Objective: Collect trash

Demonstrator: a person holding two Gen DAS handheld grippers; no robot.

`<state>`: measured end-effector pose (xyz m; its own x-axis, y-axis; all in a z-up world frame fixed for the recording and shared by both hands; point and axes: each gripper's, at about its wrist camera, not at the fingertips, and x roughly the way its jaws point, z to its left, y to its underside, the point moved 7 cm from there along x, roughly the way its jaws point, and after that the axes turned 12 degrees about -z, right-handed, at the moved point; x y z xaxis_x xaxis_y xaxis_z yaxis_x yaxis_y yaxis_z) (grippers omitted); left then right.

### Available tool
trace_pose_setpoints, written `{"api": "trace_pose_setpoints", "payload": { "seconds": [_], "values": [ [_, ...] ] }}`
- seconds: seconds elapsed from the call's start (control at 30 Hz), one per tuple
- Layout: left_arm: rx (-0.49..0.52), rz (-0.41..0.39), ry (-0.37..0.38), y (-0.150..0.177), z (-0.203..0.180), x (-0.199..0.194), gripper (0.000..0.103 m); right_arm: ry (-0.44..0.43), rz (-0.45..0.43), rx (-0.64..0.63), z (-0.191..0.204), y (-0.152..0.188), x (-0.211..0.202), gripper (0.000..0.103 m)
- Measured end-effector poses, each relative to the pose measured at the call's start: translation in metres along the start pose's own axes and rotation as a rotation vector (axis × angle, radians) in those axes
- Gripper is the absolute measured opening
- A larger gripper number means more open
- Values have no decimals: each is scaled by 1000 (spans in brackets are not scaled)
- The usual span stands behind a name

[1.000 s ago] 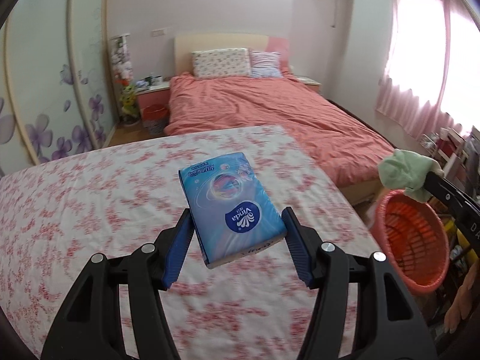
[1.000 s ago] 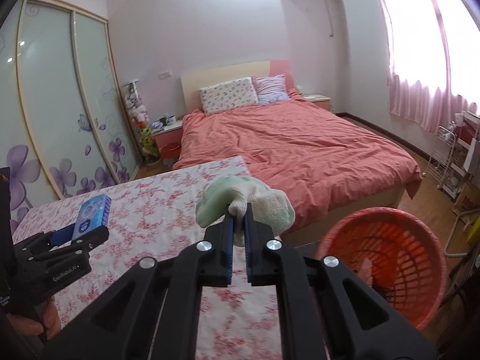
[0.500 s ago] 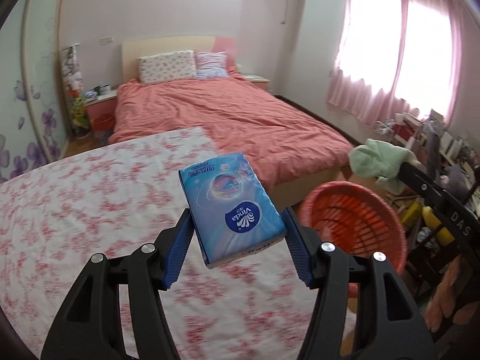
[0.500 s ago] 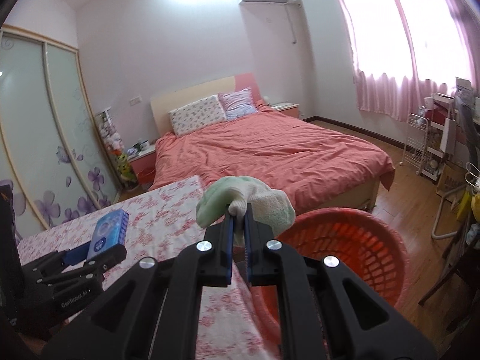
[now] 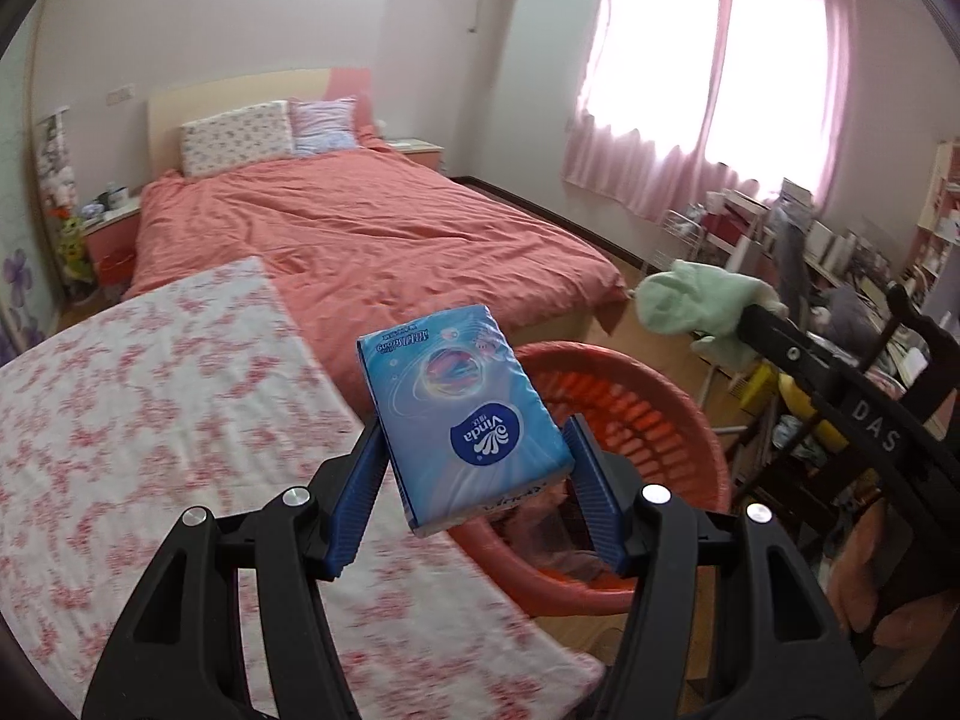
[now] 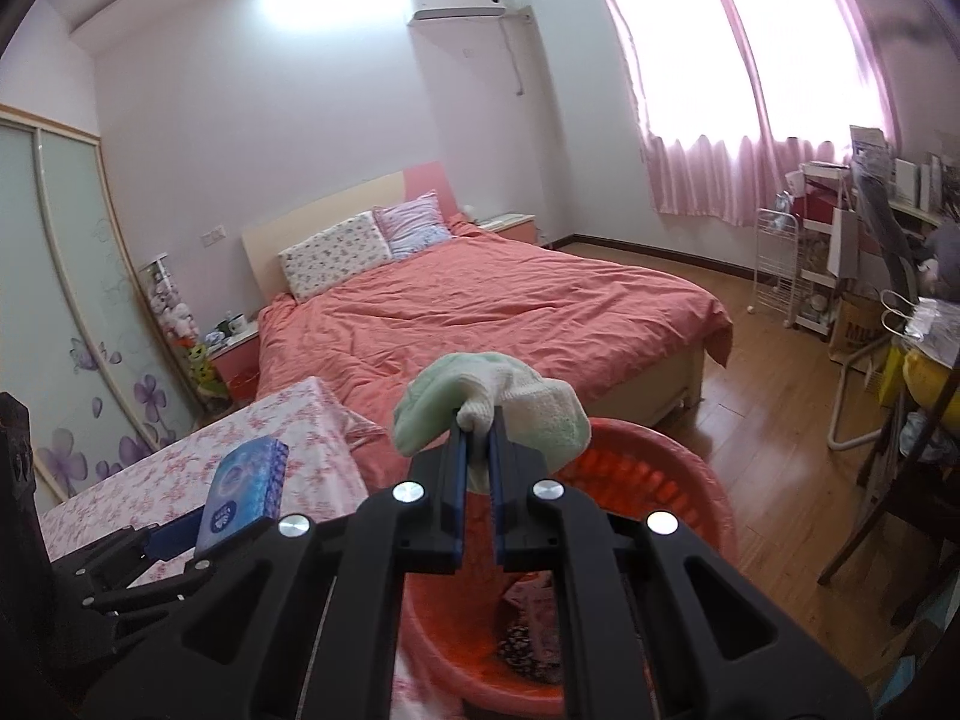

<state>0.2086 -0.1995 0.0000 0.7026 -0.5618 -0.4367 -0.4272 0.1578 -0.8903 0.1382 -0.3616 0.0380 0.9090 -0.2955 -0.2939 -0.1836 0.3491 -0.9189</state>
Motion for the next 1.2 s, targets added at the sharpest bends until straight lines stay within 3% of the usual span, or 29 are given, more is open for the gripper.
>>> {"api": "trace_pose_setpoints", "payload": {
  "seconds": [0.43,0.63,0.8,0.87,1.07,1.2],
  "values": [
    [31,67,106,17,-51,40,61,63,34,73,-51,15,19,8],
    [7,128,92,32,-51,54,70,67,92,129,-65,29,35,18],
    [-17,153,30,41,-31,46,71,90,97,117,-70,35,28,39],
    [-22,138,8,40,-24,35,71,98,78,79,-68,33,19,58],
    [4,4,-83,30,9,-27,92,89,-16,-67,-37,30,-29,95],
    [24,-80,-159,27,26,-70,101,99,-81,-149,-12,31,-61,99]
  ]
}}
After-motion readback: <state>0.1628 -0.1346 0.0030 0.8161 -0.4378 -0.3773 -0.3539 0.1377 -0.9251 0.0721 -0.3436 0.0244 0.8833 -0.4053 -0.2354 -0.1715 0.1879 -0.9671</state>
